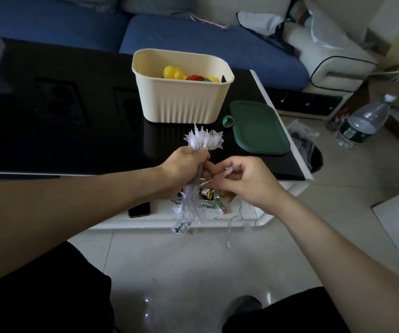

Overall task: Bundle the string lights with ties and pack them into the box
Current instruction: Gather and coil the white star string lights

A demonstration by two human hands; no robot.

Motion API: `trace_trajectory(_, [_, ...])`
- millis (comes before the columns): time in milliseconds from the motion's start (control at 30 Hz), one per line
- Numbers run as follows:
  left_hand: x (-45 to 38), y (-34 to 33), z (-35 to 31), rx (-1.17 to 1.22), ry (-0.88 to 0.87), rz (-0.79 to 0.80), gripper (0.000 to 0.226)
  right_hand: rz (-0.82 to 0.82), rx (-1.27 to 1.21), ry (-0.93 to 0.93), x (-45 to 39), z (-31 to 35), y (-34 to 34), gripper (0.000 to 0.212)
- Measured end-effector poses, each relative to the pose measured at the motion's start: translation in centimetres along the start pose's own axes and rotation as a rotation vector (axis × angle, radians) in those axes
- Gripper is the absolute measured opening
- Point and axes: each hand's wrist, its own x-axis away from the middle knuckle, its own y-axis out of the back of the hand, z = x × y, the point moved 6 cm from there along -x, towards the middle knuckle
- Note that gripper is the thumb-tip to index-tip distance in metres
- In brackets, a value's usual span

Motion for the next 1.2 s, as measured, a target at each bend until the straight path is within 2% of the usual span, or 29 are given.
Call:
trace_trajectory(133, [0.3,-0.6,0.6,-0.05,0.037,0.1,0.031,-0.218,0.026,0.002,-0.4,0.2,0.8,0.035])
trace_trajectory(233, [0.3,-0.8,0.7,-0.166,0.03,0.141,0.037,-0.295,0.031,-0.027,-0.5,0.1,1.1,0.04])
trace_trajectory(400, [0.4,-0.9,0.4,-0.227,0.015,0.188,0.051,-0.412,0.061,-0.081,-0.4,-0.7,1.8,0.048])
trace_trajectory(500, [0.2,-0.8,0.4,-0.235,-0.003,0.198,0.053,-0.403,0.017,-0.038,-0.6,-0.6,1.7,0.029])
trace_trajectory(600, [0.3,-0.7,0.4,-0.183,-0.003,0.162,0.044,-0.405,0.008,0.058,-0.6,-0.1,1.4,0.011])
trace_trajectory(700, [0.5,-0.8,0.4,-0.117,-0.003,0.152,0.035,-0.428,0.037,0.113,-0.6,0.2,1.3,0.018])
trace_trajectory(800, [0.6,-0.7,0.3,-0.087,-0.008,0.142,0.035,-0.422,0.067,0.122,-0.5,0.3,1.0,0.017])
trace_trajectory(867, [0.5,-0.7,0.2,-0.096,-0.018,0.121,0.039,-0.373,0.149,0.138,-0.7,0.5,0.5,0.018])
trace_trajectory(967, [0.0,0.0,0.3,-0.118,-0.043,0.071,0.04,-0.253,0.411,0.16,-1.1,1.0,-0.5,0.033])
trace_trajectory(1067, [-0.4,0.6,0.2,-0.136,-0.061,0.045,0.04,-0.222,0.453,0.161,-0.9,1.2,-1.1,0.041])
trace_trajectory(1133, [-0.3,0.5,0.0,-0.138,-0.08,0.037,0.042,-0.273,0.367,0.152,-0.7,1.0,-0.7,0.036])
trace_trajectory(1200, [-0.2,0.4,-0.4,-0.139,-0.104,0.0,0.045,-0.296,0.266,0.102,-0.8,0.6,-0.3,0.018])
